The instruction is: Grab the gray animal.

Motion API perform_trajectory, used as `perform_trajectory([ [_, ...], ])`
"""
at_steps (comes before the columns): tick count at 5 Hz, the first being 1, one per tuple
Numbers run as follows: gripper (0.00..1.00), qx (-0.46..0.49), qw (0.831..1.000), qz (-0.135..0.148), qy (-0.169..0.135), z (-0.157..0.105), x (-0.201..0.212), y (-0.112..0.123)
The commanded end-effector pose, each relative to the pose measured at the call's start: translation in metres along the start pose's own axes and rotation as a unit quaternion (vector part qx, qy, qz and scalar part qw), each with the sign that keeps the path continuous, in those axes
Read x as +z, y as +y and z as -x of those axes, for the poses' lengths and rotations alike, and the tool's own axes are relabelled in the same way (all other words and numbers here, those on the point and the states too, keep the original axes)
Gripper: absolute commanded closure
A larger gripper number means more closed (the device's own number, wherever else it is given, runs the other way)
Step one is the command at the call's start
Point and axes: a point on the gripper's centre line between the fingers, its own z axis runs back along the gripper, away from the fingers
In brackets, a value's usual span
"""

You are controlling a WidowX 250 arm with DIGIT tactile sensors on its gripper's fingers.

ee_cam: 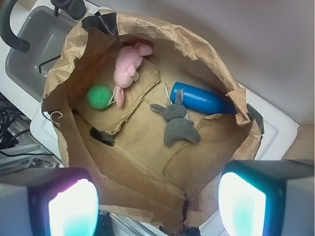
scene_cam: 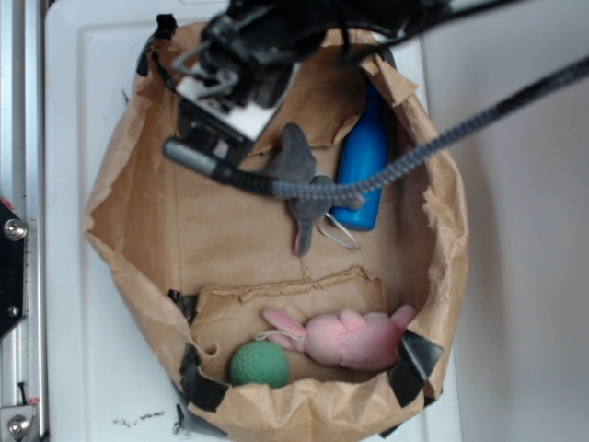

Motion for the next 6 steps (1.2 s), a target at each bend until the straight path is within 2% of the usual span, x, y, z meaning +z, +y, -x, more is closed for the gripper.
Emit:
perform_trajectory([
  [1, 0.00, 0.005, 0.999, -0.044, 0.001, -0.022, -0.024, -0.022],
  [3, 0.00, 0.017, 0.997, -0.077, -0.015, -0.020, -0.070, -0.023],
  [4, 0.00, -0.021, 0.997, -0.057, -0.047, -0.011, -0.090, -0.020],
  [5, 0.00, -0.024, 0.997, -0.058, -0.038, -0.010, -0.108, -0.012],
  [6, 0.00, -0.036, 0.996, -0.067, -0.040, -0.022, -0.127, -0.007],
])
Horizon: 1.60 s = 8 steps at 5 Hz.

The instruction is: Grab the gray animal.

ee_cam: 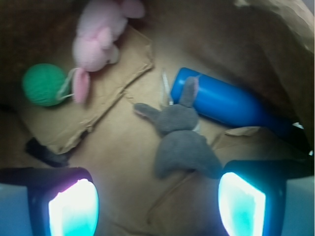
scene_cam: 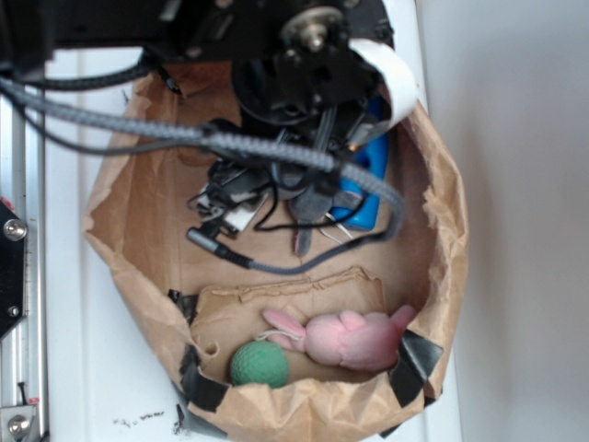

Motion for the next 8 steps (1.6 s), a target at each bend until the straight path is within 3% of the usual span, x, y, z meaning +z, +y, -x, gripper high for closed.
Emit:
perform_trajectory([
  [1, 0.00, -0.024, 1.000, -0.018, -0.008, -0.030, -0.031, 0.002],
  [2, 0.00, -0.013, 0.999, -0.033, 0.016, -0.040, -0.050, 0.004],
  [3, 0.00, -0.011, 0.999, -0.029, 0.031, -0.044, -0.072, 0.004],
  [4, 0.00, -0.010, 0.997, -0.030, 0.071, -0.043, -0.101, -0.007],
  [5, 1.00, 0.000, 0.994, -0.026, 0.102, -0.039, -0.112, -0.012],
  [7, 1.00, 0.030, 0.992, -0.032, 0.120, -0.042, -0.111, -0.008],
  [8, 1.00, 0.050, 0.992, -0.033, 0.108, -0.042, -0.075, -0.007],
])
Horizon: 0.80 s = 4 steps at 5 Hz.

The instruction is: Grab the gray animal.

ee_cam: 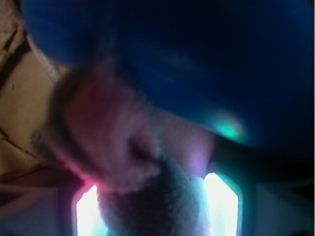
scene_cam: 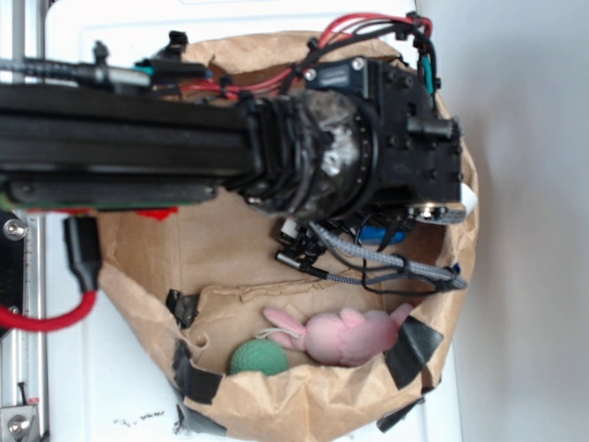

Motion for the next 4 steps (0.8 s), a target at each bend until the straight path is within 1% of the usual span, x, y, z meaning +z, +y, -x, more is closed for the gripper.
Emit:
perform_trajectory([
  [1, 1.00, 0.064, 0.998, 0.000, -0.020, 0.013, 0.088, 0.004],
  [2, 1.00, 0.097, 0.995, -0.009, 0.007, 0.028, 0.136, 0.006],
  [3, 1.00, 0.116, 0.993, -0.027, -0.004, 0.044, 0.166, -0.002],
  [4, 1.00, 0.117, 0.991, -0.027, -0.057, 0.064, 0.175, -0.009],
])
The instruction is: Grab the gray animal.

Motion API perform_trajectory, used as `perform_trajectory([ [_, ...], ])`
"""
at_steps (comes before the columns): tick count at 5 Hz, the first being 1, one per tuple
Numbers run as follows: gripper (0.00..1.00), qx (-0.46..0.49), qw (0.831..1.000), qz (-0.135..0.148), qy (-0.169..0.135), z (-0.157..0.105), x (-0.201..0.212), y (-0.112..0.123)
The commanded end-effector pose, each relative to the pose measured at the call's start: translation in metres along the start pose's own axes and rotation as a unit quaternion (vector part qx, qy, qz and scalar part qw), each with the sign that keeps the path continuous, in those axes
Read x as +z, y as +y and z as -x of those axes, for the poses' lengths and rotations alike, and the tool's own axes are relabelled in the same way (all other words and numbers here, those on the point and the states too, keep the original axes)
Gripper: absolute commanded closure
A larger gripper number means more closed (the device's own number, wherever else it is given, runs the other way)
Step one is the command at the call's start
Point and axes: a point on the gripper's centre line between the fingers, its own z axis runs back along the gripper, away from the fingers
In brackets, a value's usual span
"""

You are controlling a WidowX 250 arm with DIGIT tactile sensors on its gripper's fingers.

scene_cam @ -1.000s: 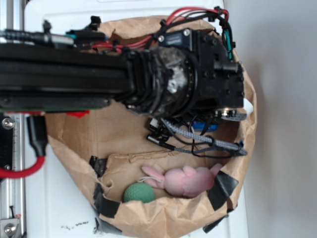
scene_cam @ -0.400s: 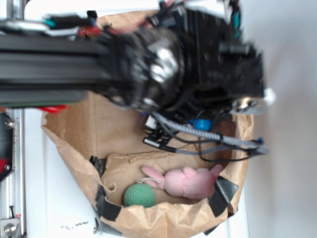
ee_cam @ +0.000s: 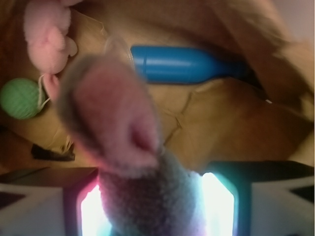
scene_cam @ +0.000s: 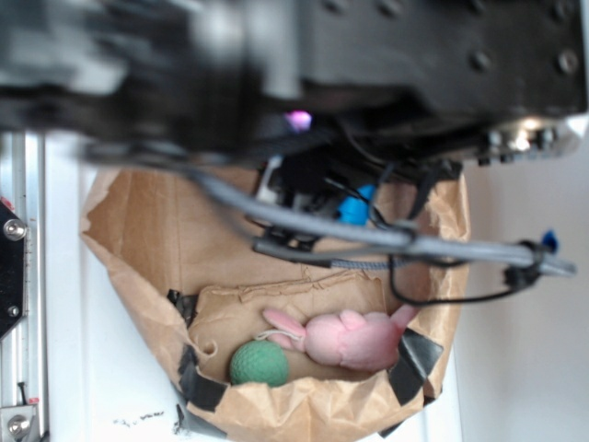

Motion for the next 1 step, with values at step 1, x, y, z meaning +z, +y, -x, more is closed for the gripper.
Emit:
perform_trajectory([
  [1, 1.00, 0.006, 0.995, -0.033, -0.090, 0.0260, 0.0250, -0.0194],
])
